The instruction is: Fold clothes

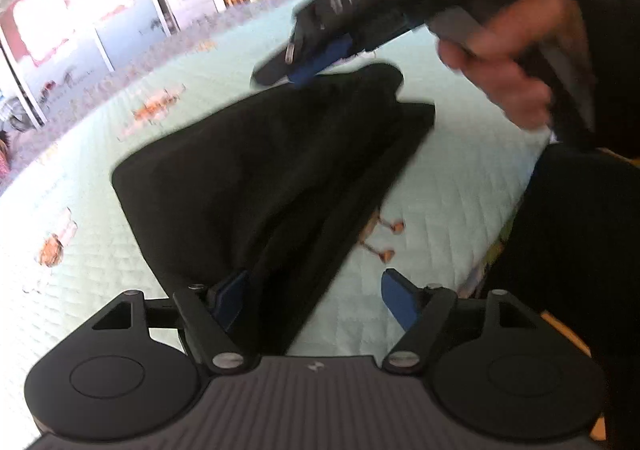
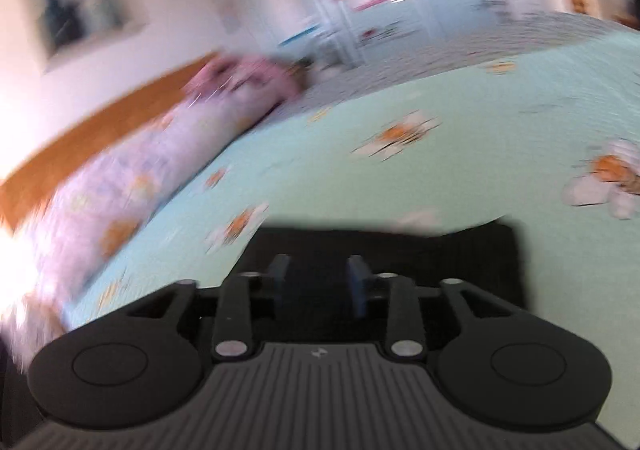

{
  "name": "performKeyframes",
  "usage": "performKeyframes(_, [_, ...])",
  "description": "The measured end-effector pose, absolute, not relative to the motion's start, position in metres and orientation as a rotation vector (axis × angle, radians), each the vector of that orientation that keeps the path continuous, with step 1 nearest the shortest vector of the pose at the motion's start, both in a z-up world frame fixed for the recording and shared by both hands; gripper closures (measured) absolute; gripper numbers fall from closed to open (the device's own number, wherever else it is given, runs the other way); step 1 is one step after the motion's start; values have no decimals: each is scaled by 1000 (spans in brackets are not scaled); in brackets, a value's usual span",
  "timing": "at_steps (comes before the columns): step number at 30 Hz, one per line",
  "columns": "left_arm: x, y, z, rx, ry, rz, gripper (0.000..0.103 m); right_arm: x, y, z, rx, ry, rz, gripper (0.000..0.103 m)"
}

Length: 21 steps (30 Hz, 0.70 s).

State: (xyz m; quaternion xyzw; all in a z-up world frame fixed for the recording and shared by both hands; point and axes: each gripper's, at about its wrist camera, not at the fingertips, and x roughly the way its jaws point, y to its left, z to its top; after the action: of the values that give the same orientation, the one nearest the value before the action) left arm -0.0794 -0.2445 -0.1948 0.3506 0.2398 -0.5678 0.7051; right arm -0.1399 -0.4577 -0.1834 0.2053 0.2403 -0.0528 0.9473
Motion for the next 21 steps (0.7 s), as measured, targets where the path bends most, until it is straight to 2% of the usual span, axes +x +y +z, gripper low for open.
performKeyframes(2, [-85, -242, -198, 811, 523, -1252, 27, -132, -439, -203, 297, 626, -126, 63])
performKeyframes(3, [-87, -235, -192, 784, 508, -1257, 27, -134, -434, -204, 274, 635, -139, 64])
performKeyframes(8, [-81, -200, -169, 670, 442, -1196, 27, -154, -414, -187, 240, 547, -161, 62])
performKeyframes(14, [-71, -199, -192, 662, 579, -1174, 27, -138, -379, -174, 191, 503, -58, 55])
performKeyframes(21, [-107, -207, -199, 709, 610, -1366, 27, -94, -354, -186, 71, 638, 31, 54])
